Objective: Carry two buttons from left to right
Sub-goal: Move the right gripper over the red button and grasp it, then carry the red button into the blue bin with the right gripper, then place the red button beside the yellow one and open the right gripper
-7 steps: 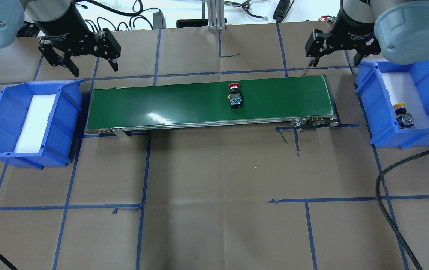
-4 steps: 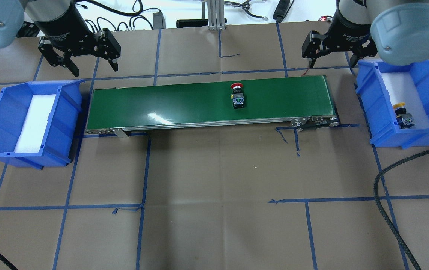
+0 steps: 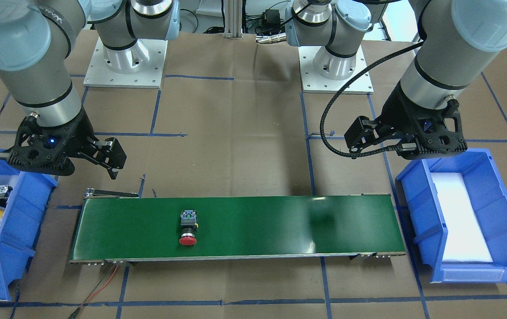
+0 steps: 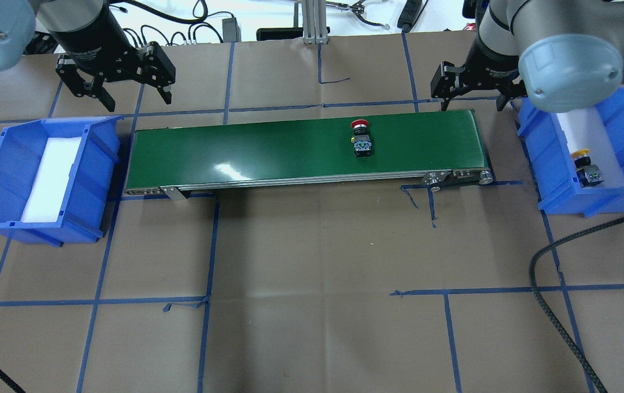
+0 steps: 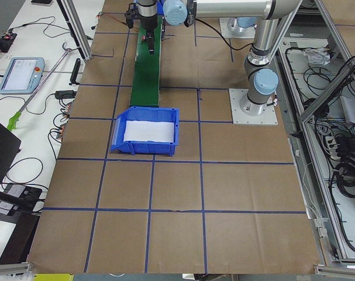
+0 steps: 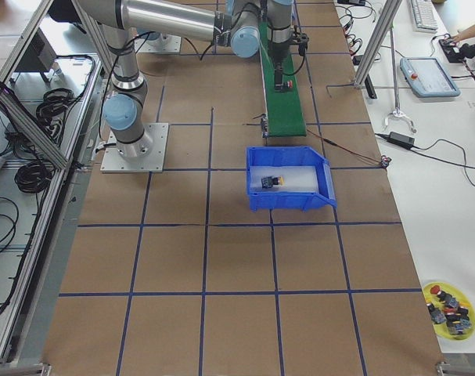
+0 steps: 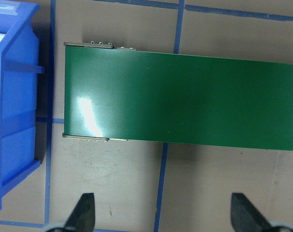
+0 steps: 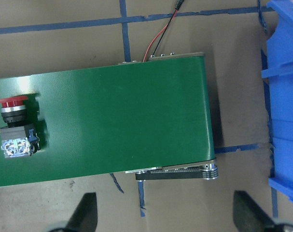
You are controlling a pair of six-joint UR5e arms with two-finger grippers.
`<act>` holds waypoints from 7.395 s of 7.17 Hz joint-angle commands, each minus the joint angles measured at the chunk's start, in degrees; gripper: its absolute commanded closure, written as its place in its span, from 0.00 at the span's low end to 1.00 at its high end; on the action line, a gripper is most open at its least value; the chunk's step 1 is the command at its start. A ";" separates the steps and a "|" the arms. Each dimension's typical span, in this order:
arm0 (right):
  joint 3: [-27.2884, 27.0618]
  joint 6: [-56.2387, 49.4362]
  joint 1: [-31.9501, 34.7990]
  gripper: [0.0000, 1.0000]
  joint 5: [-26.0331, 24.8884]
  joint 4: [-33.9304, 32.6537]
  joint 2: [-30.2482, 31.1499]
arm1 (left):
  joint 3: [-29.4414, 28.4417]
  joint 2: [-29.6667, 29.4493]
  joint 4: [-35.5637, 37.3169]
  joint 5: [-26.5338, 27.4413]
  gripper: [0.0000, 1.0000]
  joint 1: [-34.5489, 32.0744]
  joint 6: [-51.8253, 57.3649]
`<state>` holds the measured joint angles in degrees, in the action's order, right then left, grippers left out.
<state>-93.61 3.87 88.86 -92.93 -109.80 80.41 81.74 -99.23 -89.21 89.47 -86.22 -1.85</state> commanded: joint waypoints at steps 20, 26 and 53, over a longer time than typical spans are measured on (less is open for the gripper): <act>-1.40 -0.70 0.09 0.48 8.83 -12.10 -16.07 | 0.00 0.00 0.00 0.00 0.01 0.00 0.00; 7.02 -9.98 -7.78 0.94 2.94 0.70 -6.60 | -0.09 0.00 0.00 -0.09 0.01 0.00 0.00; 5.71 -30.42 -15.93 0.00 10.40 8.18 0.34 | -0.26 -0.18 0.09 -0.18 0.01 -0.53 0.88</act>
<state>-88.00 -33.95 69.06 -83.01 -106.29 78.35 81.50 -99.35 -89.12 89.30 -86.75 -1.18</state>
